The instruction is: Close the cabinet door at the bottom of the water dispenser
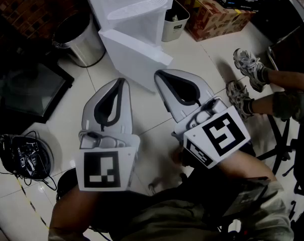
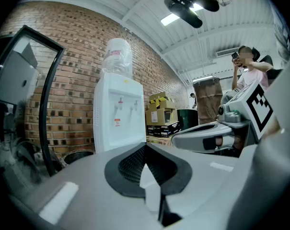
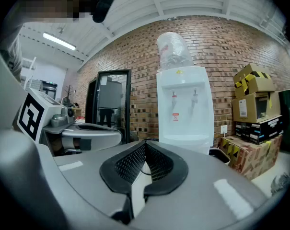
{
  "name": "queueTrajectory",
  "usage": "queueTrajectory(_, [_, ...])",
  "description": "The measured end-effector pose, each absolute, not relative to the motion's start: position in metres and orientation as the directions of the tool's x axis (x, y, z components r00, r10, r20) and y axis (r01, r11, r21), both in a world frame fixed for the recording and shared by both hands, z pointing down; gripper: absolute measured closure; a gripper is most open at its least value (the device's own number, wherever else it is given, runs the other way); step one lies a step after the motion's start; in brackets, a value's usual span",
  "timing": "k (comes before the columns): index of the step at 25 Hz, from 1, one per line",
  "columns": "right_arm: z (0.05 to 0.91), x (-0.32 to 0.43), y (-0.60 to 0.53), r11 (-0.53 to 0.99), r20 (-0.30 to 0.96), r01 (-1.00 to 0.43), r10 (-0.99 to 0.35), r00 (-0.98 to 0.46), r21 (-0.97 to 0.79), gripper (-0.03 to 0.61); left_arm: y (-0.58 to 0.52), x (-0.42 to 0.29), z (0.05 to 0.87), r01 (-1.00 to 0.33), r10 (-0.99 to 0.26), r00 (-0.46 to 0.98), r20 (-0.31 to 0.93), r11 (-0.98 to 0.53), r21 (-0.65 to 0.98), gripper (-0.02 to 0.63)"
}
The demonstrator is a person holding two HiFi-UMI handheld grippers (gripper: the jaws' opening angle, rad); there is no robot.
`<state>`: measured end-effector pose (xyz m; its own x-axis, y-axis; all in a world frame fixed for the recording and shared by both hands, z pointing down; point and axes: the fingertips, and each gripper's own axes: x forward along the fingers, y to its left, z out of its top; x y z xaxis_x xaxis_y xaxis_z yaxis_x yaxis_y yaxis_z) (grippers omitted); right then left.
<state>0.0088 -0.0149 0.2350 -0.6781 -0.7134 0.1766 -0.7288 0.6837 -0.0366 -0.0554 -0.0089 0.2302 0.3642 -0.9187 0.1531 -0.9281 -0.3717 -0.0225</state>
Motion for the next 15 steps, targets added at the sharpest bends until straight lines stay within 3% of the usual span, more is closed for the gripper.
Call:
queueTrajectory(8, [0.239, 0.013, -0.024, 0.681, 0.180, -0.732, -0.718, -0.673, -0.022, 0.577, -0.018, -0.053, 0.233, -0.926, -0.918, 0.368, 0.146, -0.376, -0.031, 0.614])
queueTrajectory(15, [0.244, 0.022, -0.041, 0.672, 0.205, -0.741, -0.727, -0.655, 0.015, 0.508, -0.033, -0.048, 0.233, -0.921, -0.915, 0.377, 0.144, -0.386, -0.044, 0.614])
